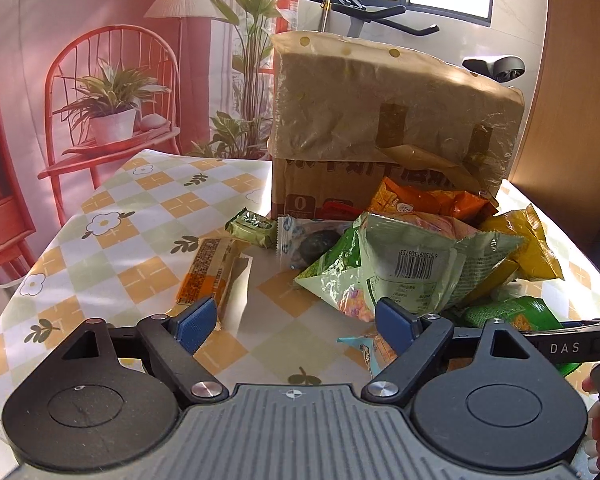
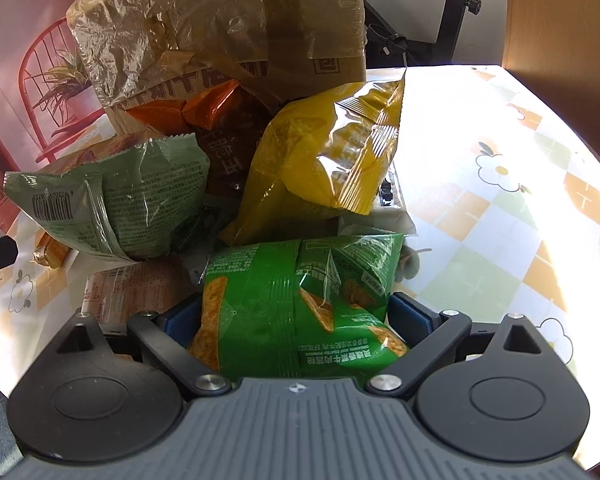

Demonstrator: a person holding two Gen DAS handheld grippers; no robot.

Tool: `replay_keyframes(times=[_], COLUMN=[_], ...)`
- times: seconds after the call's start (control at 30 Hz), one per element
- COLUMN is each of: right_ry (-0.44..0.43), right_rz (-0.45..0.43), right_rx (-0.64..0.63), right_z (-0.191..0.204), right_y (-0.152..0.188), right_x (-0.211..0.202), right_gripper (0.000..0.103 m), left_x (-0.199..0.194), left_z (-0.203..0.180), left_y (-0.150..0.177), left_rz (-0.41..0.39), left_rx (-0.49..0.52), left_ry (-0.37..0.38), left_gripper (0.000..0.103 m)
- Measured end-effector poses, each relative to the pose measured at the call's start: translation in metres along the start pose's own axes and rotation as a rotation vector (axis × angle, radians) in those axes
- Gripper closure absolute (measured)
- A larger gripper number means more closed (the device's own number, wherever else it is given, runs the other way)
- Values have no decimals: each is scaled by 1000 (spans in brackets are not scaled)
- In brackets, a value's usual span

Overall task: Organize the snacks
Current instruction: 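Lower the left tool onto the orange-wrapped bread packet while the right tool grasps the green chip bag, then close the left tool on the bread packet while the right tool lifts the green chip bag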

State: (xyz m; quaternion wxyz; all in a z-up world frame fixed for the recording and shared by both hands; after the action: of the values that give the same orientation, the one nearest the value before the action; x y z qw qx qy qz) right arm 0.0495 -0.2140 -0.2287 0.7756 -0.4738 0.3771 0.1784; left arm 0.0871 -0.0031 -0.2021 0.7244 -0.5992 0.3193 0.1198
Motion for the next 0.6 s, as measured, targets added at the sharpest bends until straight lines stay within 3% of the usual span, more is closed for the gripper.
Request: replay_keyframes(times=[0.3, 0.6], right_ry=[-123, -124], right_rz=[35, 14], right_rx=[-5, -19], right_z=[20, 20], right_y=[11, 13], right_x=[-8, -10], right_gripper=[14, 16], left_x=[18, 28], left_z=[-26, -49], left_y=[28, 43], left_rz=[118, 199], left_rx=[10, 57], left_ry=[122, 199], left_gripper=[17, 14])
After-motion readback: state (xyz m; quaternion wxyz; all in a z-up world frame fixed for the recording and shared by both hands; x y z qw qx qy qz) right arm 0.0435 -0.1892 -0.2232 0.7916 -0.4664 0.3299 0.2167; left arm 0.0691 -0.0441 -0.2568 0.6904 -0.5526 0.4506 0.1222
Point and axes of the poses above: each gripper's, at about its wrist camera, not at the fingertips, and x roughly the way its jaws point, z to its left, y to its underside, the point moved 4 cm from there along x, roughly the way its jaws point, and after that the axes turned 8 degrees about x, right-handed, at the moved point
